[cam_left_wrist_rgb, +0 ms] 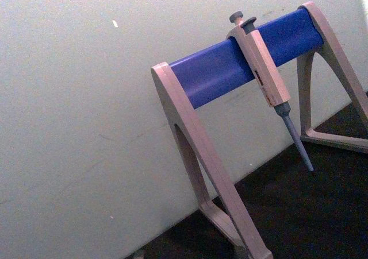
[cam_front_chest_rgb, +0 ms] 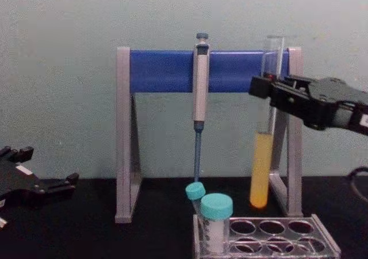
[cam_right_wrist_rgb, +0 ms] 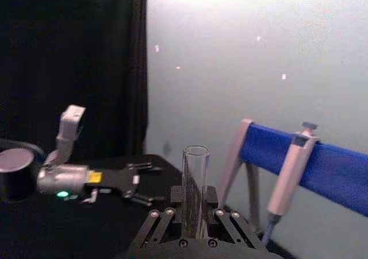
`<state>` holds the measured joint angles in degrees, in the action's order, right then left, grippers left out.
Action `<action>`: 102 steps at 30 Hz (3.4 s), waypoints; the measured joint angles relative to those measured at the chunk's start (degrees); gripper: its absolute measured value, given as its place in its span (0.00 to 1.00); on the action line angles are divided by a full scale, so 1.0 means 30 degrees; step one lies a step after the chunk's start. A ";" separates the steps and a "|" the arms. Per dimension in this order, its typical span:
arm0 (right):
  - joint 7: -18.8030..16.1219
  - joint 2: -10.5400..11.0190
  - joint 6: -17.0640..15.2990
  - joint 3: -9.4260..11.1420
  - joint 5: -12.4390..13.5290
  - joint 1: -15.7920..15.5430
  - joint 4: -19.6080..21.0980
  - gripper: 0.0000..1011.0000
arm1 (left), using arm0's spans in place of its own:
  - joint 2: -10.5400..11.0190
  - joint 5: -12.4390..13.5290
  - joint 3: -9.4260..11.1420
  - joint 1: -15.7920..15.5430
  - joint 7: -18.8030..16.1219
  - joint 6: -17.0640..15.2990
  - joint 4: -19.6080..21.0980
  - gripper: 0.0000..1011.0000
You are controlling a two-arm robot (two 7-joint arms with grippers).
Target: Pick up the test tube from the test tube rack, shake it, then place it back into the test tube rack.
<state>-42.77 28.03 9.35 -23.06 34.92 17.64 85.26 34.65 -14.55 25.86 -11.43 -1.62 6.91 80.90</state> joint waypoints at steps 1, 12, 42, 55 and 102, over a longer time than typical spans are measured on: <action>-0.0270 0.0254 -0.0066 -0.0054 0.0182 -0.0041 0.0071 0.23 | 0.0000 0.0000 -0.0001 0.0001 0.0000 0.0000 -0.0001 0.99; -0.0140 0.2244 -0.0373 0.0247 0.0480 -0.0709 0.0775 0.23 | 0.0000 -0.0001 0.0000 0.0001 0.0000 0.0000 -0.0001 0.99; 0.1742 -0.0755 0.0719 0.0679 -0.0776 0.0134 -0.0769 0.23 | 0.0000 0.0000 0.0000 0.0000 0.0000 0.0000 0.0000 0.99; 0.0302 0.0728 0.0480 0.0586 0.0524 -0.0514 -0.0009 0.23 | 0.0000 0.0000 0.0000 0.0001 0.0000 0.0000 -0.0001 0.99; 0.0999 -0.0071 0.0247 -0.0611 -0.0783 0.0489 -0.2429 0.23 | 0.0000 0.0000 -0.0001 0.0001 0.0000 0.0000 0.0000 0.99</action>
<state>-39.77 27.82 10.09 -24.90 32.57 19.11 77.97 34.65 -14.55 25.86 -11.43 -1.62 6.91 80.90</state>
